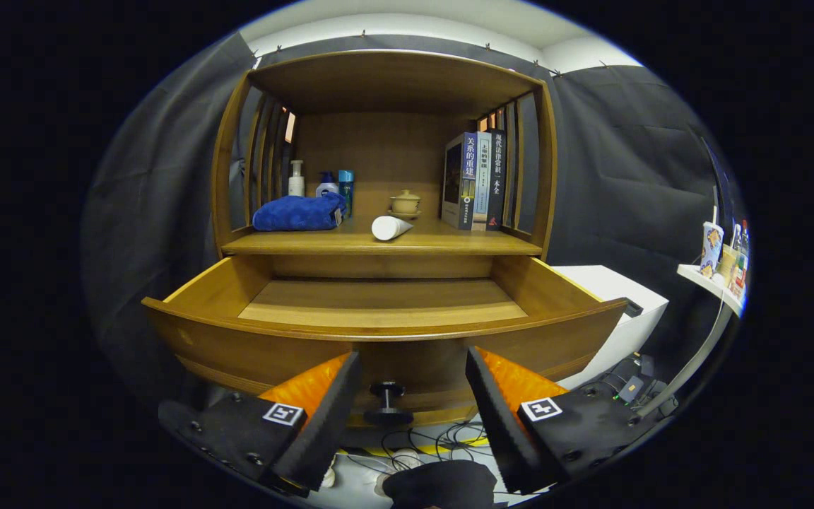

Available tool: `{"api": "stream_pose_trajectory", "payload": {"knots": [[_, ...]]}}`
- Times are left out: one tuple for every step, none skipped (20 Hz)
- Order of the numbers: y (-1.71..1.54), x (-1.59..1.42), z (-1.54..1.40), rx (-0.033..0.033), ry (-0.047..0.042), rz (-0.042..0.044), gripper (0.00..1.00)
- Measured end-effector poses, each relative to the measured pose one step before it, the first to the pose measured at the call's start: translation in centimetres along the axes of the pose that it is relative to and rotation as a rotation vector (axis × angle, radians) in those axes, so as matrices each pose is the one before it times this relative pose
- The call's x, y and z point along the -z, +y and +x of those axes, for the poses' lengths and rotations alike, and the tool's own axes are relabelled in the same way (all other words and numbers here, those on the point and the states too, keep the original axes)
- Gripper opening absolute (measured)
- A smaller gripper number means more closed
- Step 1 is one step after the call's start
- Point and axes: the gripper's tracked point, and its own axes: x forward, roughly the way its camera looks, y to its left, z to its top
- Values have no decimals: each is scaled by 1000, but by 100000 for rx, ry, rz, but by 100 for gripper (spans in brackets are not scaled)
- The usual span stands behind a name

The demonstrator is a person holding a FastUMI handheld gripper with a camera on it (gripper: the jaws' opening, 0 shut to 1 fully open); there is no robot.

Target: Pull open the drawer, take out the items inside it, and place them on the countertop above the cabinet.

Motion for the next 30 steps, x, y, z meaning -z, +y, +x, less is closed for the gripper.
{"api": "stream_pose_trajectory", "payload": {"knots": [[55,-108,70,-162,-178,518,96],[62,45,216,-112,481,155,96],[-94,-151,-32,276,-282,172,96],[-129,-20,175,528,84,-385,96],[-48,-66,305,556,431,-346,96],[-189,-218,245,769,142,206,96],[-138,-80,413,862,405,518,96],[3,-86,329,495,575,655,96],[248,-119,345,-393,325,955,96],[132,-134,439,330,-1,276,96],[-45,-227,527,802,-32,-371,96],[249,-83,566,554,188,-972,96],[149,-102,453,653,162,-931,95],[116,18,385,575,672,-846,95],[52,-243,324,360,-340,-304,95],[50,98,331,542,631,-451,95],[104,-216,334,295,-1,18,95],[118,-98,561,135,216,246,95],[54,-195,272,416,567,271,95],[129,-60,479,402,749,237,95],[135,-242,406,528,298,517,95],[144,-171,393,540,385,212,95],[111,-136,348,512,233,72,95],[110,-193,391,636,23,-310,95],[167,-230,456,571,17,-784,95],[144,-233,477,614,-316,-1199,95],[147,-228,462,809,-365,-1636,95],[177,-238,444,513,-558,-1400,95],[236,-369,360,348,-157,-928,94],[108,-103,586,150,-489,-654,94]]}}
